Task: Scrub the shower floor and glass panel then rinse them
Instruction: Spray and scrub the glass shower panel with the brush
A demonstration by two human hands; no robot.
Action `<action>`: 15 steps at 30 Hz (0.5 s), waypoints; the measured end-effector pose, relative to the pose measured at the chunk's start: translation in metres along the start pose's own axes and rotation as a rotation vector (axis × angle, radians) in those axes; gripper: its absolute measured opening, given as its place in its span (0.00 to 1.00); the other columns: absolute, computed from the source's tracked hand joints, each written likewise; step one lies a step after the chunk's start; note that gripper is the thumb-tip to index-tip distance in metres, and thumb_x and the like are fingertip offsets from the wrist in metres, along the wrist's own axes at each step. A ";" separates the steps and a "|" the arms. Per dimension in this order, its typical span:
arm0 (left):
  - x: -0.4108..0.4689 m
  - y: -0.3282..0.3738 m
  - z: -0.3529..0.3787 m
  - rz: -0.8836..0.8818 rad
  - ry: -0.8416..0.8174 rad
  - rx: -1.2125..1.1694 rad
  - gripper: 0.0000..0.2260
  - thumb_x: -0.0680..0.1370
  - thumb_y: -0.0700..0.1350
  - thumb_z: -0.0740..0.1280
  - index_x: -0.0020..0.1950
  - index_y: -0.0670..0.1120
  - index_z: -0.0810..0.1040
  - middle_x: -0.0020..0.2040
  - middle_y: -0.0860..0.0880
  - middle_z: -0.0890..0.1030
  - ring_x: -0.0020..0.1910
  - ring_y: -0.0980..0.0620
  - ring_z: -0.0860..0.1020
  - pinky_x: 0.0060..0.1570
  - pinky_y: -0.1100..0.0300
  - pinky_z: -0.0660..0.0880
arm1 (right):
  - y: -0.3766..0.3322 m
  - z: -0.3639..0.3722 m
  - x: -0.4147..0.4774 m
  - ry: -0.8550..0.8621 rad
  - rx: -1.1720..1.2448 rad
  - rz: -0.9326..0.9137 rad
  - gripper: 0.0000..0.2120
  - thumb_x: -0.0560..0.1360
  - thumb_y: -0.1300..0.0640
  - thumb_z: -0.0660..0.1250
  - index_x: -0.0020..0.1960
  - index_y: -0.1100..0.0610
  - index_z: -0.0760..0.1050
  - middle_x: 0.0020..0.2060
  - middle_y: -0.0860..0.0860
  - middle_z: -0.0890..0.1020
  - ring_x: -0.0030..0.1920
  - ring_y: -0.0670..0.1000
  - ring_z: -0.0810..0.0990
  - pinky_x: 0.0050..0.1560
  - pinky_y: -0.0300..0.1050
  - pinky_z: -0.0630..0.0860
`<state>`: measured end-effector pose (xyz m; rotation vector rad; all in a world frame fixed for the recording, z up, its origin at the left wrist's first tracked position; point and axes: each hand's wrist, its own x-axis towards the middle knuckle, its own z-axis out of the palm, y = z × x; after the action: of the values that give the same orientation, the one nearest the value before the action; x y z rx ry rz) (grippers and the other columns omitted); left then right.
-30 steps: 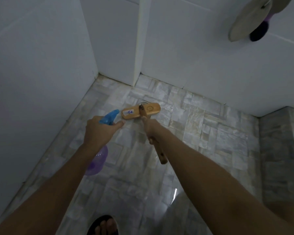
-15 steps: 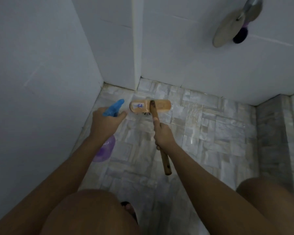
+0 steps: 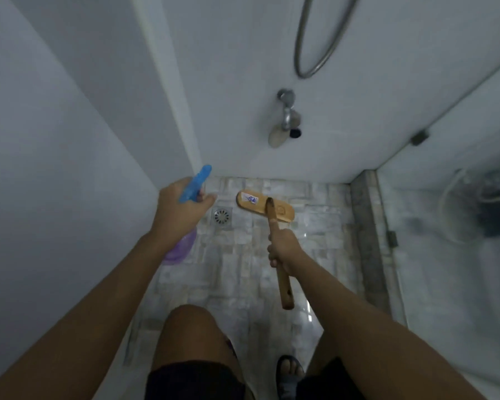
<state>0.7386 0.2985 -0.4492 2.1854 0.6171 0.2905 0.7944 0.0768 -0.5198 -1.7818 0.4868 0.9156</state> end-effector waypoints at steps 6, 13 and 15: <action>-0.010 0.161 -0.052 0.062 -0.109 -0.067 0.09 0.72 0.42 0.76 0.39 0.44 0.77 0.34 0.49 0.79 0.33 0.53 0.76 0.38 0.63 0.72 | -0.092 -0.072 -0.134 0.036 0.119 -0.116 0.23 0.84 0.39 0.53 0.46 0.58 0.71 0.26 0.50 0.67 0.20 0.47 0.65 0.21 0.38 0.65; -0.019 0.377 -0.109 0.282 -0.208 -0.113 0.08 0.75 0.46 0.74 0.39 0.45 0.78 0.34 0.52 0.79 0.34 0.58 0.79 0.38 0.63 0.75 | -0.197 -0.184 -0.312 0.204 0.231 -0.341 0.20 0.84 0.40 0.53 0.53 0.55 0.71 0.25 0.50 0.67 0.19 0.47 0.65 0.21 0.38 0.65; -0.024 0.432 -0.122 0.306 -0.213 -0.159 0.11 0.77 0.46 0.71 0.39 0.41 0.77 0.32 0.46 0.79 0.32 0.49 0.78 0.36 0.51 0.76 | -0.222 -0.213 -0.363 0.262 0.253 -0.409 0.20 0.84 0.40 0.53 0.52 0.56 0.71 0.26 0.51 0.68 0.20 0.48 0.65 0.21 0.39 0.66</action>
<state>0.8121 0.1345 -0.0374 2.1167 0.1347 0.2519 0.7961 -0.0656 -0.0655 -1.6877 0.3637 0.3233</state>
